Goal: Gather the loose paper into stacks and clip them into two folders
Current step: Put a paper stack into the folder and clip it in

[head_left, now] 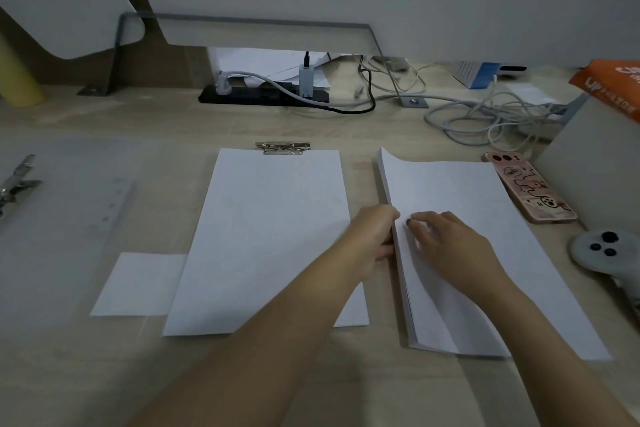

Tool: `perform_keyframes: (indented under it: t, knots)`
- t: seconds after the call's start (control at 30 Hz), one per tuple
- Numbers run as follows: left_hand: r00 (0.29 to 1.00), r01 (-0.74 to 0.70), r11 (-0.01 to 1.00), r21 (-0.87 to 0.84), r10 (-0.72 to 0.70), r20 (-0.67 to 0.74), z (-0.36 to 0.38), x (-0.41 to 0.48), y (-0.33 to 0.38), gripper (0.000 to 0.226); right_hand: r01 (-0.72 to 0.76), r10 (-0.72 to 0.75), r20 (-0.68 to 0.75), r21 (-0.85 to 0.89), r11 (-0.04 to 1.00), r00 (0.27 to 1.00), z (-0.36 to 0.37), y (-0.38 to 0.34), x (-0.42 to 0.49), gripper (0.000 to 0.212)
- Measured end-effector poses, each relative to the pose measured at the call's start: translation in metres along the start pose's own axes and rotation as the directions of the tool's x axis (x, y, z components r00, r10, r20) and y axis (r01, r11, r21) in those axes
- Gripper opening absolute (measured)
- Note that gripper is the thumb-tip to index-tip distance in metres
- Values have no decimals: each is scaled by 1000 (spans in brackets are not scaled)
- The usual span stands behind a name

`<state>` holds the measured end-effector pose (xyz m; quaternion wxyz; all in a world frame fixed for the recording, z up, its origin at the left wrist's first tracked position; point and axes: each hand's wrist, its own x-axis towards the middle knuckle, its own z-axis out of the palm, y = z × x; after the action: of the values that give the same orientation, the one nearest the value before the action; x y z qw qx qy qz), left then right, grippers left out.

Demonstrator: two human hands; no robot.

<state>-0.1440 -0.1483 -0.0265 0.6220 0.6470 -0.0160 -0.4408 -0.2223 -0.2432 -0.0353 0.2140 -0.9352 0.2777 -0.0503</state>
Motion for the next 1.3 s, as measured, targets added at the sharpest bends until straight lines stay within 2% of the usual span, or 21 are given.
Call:
perform_keyframes:
  t: [0.07, 0.17, 0.37, 0.7, 0.87, 0.97, 1.03, 1.13, 1.2, 1.23, 1.3]
  knots:
    - [998, -39, 996, -83, 42, 41, -3, -3, -7, 27, -14, 14, 13, 23, 1000, 1000, -1, -3, -1, 43]
    - [989, -127, 984, -126, 136, 62, -1, -7, -24, 34, -39, 37, 26, 62, 997, 999, -2, -6, -1, 49]
    - [949, -241, 955, -172, 269, 164, 7, -15, -39, 39, -70, 59, 69, 174, 982, 996, -7, -1, 1, 41]
    - [936, -256, 944, -207, 296, 191, 8, -13, -40, 43, -95, 76, 104, 194, 976, 992, -11, -3, -1, 37]
    - [936, -293, 945, -144, 315, 158, 7, -13, -41, 43, -91, 71, 112, 187, 978, 991, -12, -5, -2, 28]
    - [943, -294, 950, -100, 306, 134, 6, -17, -39, 40, -69, 58, 70, 178, 982, 996, -11, -6, -3, 39]
    - [948, -313, 950, 14, 312, 61, 8, -23, -34, 42, -70, 63, 45, 169, 983, 997, -10, -7, -3, 41]
    - [918, -373, 903, 212, 392, -54, 14, -26, -31, 43, -57, 53, 31, 150, 987, 998, -7, -6, -2, 41]
    - [951, -301, 932, 200, 310, -11, 19, -22, -29, 22, -57, 49, 50, 159, 986, 998, -8, -6, -3, 34]
    - [969, -244, 953, 180, 246, 16, 22, -22, -28, 25, -67, 58, 58, 164, 984, 997, -9, -8, -4, 31]
    - [993, -121, 975, 184, 117, 31, 24, -20, -26, 61, -97, 88, 56, 173, 980, 994, -12, -11, -5, 41]
